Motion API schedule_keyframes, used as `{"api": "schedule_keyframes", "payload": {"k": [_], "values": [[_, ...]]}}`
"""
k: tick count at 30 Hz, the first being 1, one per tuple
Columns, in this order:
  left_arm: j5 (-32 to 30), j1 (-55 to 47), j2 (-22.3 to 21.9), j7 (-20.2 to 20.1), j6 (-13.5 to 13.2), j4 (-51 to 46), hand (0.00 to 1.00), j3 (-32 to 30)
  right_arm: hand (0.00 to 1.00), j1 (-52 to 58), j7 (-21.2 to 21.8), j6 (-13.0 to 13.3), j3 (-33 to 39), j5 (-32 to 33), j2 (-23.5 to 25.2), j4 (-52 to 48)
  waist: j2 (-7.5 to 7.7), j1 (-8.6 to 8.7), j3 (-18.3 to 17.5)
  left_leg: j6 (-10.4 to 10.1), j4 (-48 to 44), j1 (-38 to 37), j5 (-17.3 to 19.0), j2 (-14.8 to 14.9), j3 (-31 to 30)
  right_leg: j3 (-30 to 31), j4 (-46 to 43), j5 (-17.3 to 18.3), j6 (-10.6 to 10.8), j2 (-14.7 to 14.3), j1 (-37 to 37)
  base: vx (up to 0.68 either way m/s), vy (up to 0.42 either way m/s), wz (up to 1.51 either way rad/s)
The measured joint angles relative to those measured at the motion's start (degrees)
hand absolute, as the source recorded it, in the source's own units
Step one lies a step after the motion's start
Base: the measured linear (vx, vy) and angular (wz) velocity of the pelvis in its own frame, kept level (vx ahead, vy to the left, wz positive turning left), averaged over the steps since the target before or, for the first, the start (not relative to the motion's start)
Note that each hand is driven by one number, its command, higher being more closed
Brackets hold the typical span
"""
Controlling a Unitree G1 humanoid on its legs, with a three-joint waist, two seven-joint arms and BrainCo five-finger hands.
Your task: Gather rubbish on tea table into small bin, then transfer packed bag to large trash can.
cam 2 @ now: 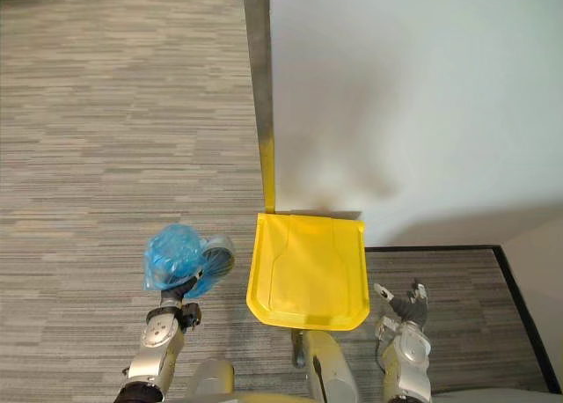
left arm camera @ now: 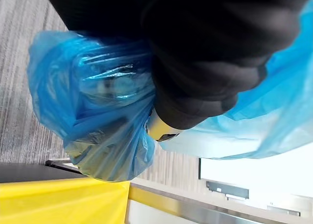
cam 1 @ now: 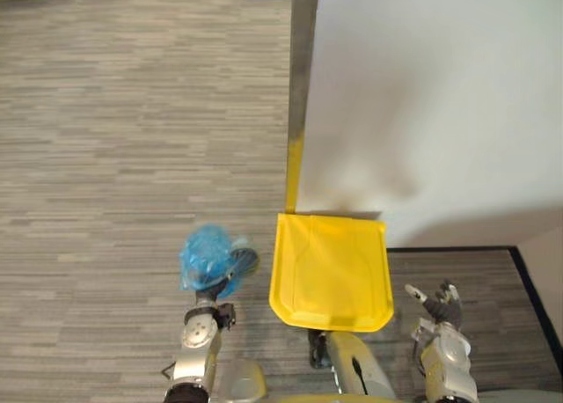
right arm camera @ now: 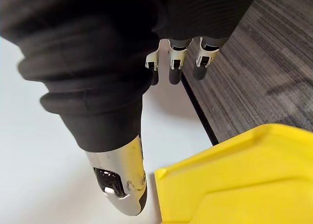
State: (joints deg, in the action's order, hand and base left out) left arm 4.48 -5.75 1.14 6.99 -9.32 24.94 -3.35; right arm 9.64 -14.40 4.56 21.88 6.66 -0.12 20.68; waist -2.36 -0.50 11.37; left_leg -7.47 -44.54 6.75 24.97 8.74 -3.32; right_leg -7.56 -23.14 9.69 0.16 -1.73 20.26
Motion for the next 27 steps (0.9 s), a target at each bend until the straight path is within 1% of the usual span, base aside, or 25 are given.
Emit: {"api": "schedule_keyframes", "payload": {"k": [1, 2, 3, 4, 5, 7, 8, 9, 10, 11, 12, 13, 14, 16, 17, 19, 20, 22, 23, 26, 27], "values": [[-0.01, -0.54, -0.40, 0.30, 0.00, -0.22, 1.00, 0.12, 0.00, 0.88, -0.84, 0.00, 0.03, -0.87, 0.06, -1.22, -0.10, 0.33, -0.17, 0.77, -0.08, -0.37, 0.41, -0.52, 1.69, -0.34, 0.67, -0.94, 0.23, 0.02, 0.11, -0.17, -0.034, 0.24], [-0.13, -1.40, -1.21, 0.83, -0.03, -0.47, 1.00, 0.56, 0.00, 2.22, -3.11, 0.04, 0.16, -3.07, 0.00, -3.92, -1.54, 0.89, -1.17, 2.21, 0.99, -1.66, 1.18, -1.49, 4.60, -0.85, 1.39, -2.25, 0.95, -0.15, 0.90, -0.14, -0.001, 0.24], [-0.30, -2.07, -1.65, 0.90, -0.03, -0.62, 1.00, 0.65, 0.00, 2.90, -4.81, 0.04, 0.17, -4.84, -0.12, -6.17, -2.21, 1.39, -1.86, 3.08, 3.57, -2.66, 1.46, -1.88, 6.57, -1.21, 1.31, -3.07, 1.67, -0.57, 2.24, -0.18, 0.018, 0.27], [-0.69, -2.17, -1.86, 1.06, -0.03, -0.59, 1.00, 0.67, 0.00, 3.59, -6.90, 0.21, 0.33, -6.85, 0.17, -8.14, -3.68, 1.49, -3.01, 5.49, 11.37, -4.19, 6.36, -1.01, 8.10, -1.14, 0.74, -4.29, 1.90, -1.45, 4.41, -0.24, -0.036, 0.24], [-0.80, -2.88, -1.09, 2.11, 0.26, 0.11, 1.00, 0.48, 0.00, 4.02, -8.28, -0.11, 0.30, -7.94, 1.28, -8.11, -0.69, 1.48, -2.71, 7.37, 12.85, -4.79, 5.12, -1.19, 10.80, 3.18, -0.41, -5.49, 0.10, -1.10, 4.98, -0.24, -0.069, 0.37], [-0.80, -4.67, -0.71, 2.47, 0.34, 0.09, 1.00, 0.64, 0.00, 5.34, -9.39, -0.11, 1.13, -8.52, 1.14, -8.11, 0.31, 2.46, -3.09, 6.50, 14.25, -5.56, 3.98, -1.26, 10.93, 5.38, -0.06, -6.37, -0.30, -0.77, 2.72, -0.12, -0.103, 0.42], [-0.81, -5.27, -0.65, 2.86, 0.44, 0.11, 1.00, 0.69, 0.00, 5.34, -9.36, -0.11, 1.78, -8.45, 0.83, -8.07, 0.79, 2.29, -3.39, 6.08, 14.48, -5.86, 3.73, -1.23, 10.27, 5.08, 0.41, -6.73, -0.32, -0.92, 2.19, -0.02, -0.061, 0.24], [-0.80, -6.04, -0.46, 3.18, 0.61, 0.13, 1.00, 1.37, 0.00, 5.52, -9.33, -0.07, 2.55, -8.37, 0.51, -7.84, 0.45, 2.08, -3.47, 5.85, 14.61, -5.85, 3.61, -1.03, 9.23, 4.41, 1.37, -6.99, -0.39, -1.24, 1.52, 0.01, -0.034, 0.16], [-0.80, -6.38, -0.26, 3.11, 0.77, 0.15, 1.00, 2.47, 0.00, 5.45, -9.16, 0.06, 2.78, -8.17, 0.12, -6.26, 0.57, 1.97, -3.47, 4.99, 15.43, -5.82, 3.03, -0.89, 8.71, 4.06, 1.62, -7.07, -0.40, -1.31, 1.53, 0.01, -0.041, 0.19], [-0.80, -6.49, -0.24, 3.09, 0.79, 0.15, 1.00, 2.93, 0.00, 5.42, -8.93, 0.02, 2.76, -7.63, -0.15, -4.73, 0.65, 1.88, -3.51, 4.90, 16.25, -5.93, 2.41, -0.88, 8.44, 3.77, 1.79, -7.10, -0.47, -1.22, 1.54, 0.03, -0.062, 0.20], [-0.80, -6.49, -0.24, 3.02, 0.78, 0.14, 1.00, 3.52, 0.00, 5.42, -8.21, -0.10, 2.90, -6.31, -0.28, -1.97, 0.63, 1.51, -3.56, 4.04, 17.40, -6.37, 1.87, -0.81, 8.01, 3.35, 1.98, -7.25, -0.74, -1.21, 1.40, 0.05, -0.072, 0.18], [-0.80, -6.44, -0.30, 2.94, 0.78, 0.15, 1.00, 4.13, 0.00, 5.08, -6.19, -0.32, 2.86, -3.79, -0.23, 2.00, 0.60, 1.35, -3.58, 4.01, 18.69, -6.86, 1.18, -0.55, 7.61, 2.74, 2.17, -7.23, -0.76, -1.31, 1.11, 0.06, -0.071, 0.17], [-0.80, -6.35, -0.30, 2.93, 0.78, 0.14, 1.00, 4.24, 0.00, 4.85, -5.39, -0.60, 2.83, -3.11, -0.13, 3.53, 0.54, 1.35, -3.61, 3.54, 19.11, -6.87, 0.89, -0.41, 7.34, 2.54, 2.25, -7.22, -0.77, -1.41, 1.11, 0.07, -0.067, 0.15], [-0.80, -5.98, -0.08, 2.18, 0.78, 0.25, 1.00, 4.10, 0.00, 3.32, -1.38, -1.47, 1.69, -0.21, 0.11, 8.36, 0.44, 1.34, -3.63, 2.32, 20.20, -6.85, -0.08, 0.30, 6.85, 1.49, 2.46, -7.13, -0.68, -1.52, 1.08, 0.06, -0.066, 0.16], [-0.80, -5.87, 0.06, 1.81, 0.78, 0.28, 1.00, 4.06, 0.00, 3.01, -0.24, -1.57, 1.03, 0.02, 0.21, 9.07, 0.44, 1.32, -3.63, 2.22, 20.31, -6.84, -0.14, 0.33, 6.58, 1.41, 2.46, -7.10, -0.65, -1.59, 1.08, 0.04, -0.046, 0.11], [-0.80, -5.03, 0.80, 1.35, 0.78, 0.39, 1.00, 3.97, 0.00, 0.61, 3.15, -2.03, -4.06, -0.05, 0.04, 10.84, 0.52, 1.27, -3.57, 2.13, 20.43, -6.52, -0.20, 0.47, 6.25, 1.25, 2.52, -7.09, -0.64, -1.71, 1.27, 0.01, -0.031, 0.04], [-0.80, -4.76, 0.99, 1.14, 0.78, 0.43, 1.00, 3.95, 0.00, -0.16, 3.68, -2.05, -5.39, -0.11, -0.10, 11.09, 0.52, 1.25, -3.56, 2.14, 20.43, -6.43, -0.20, 0.47, 6.12, 1.25, 2.53, -7.09, -0.64, -1.72, 1.31, -0.01, -0.030, 0.05], [-0.82, -3.27, 1.90, 0.58, 0.62, 0.52, 1.00, 3.86, 0.00, -4.89, 6.32, -2.11, -11.71, -0.55, -0.34, 12.01, 0.67, 0.92, -3.56, 2.10, 20.39, -5.21, -0.23, 0.33, 5.46, 1.17, 2.57, -7.12, -0.68, -1.64, 2.29, -0.02, -0.030, 0.07], [-0.81, -2.40, 2.15, 0.59, 0.55, 0.84, 1.00, 3.78, 0.00, -7.47, 7.12, -2.11, -14.22, -0.56, -0.35, 12.02, 0.72, 0.66, -3.54, 1.73, 20.39, -4.18, -0.45, 0.21, 5.19, 1.14, 2.58, -7.24, -0.87, -1.57, 3.29, -0.02, -0.035, 0.05], [-0.81, 0.49, 2.31, 0.62, 0.23, 2.93, 1.00, 3.80, 0.00, -14.23, 7.52, -2.03, -18.36, -0.73, -0.41, 12.27, 0.63, -0.51, -3.24, 0.93, 20.57, -1.45, -1.28, 0.23, 4.69, 0.76, 2.79, -7.63, -1.44, -1.59, 5.74, 0.01, -0.055, 0.06], [-0.76, 1.19, 2.32, 0.64, 0.10, 2.94, 1.00, 3.80, 0.00, -17.75, 7.89, -2.02, -19.29, -0.96, -0.41, 12.35, 0.37, -0.59, -2.73, 0.38, 20.94, -0.58, -1.96, 0.31, 3.93, 0.12, 2.89, -7.63, -1.44, -1.52, 6.42, 0.04, -0.077, 0.19]]}}
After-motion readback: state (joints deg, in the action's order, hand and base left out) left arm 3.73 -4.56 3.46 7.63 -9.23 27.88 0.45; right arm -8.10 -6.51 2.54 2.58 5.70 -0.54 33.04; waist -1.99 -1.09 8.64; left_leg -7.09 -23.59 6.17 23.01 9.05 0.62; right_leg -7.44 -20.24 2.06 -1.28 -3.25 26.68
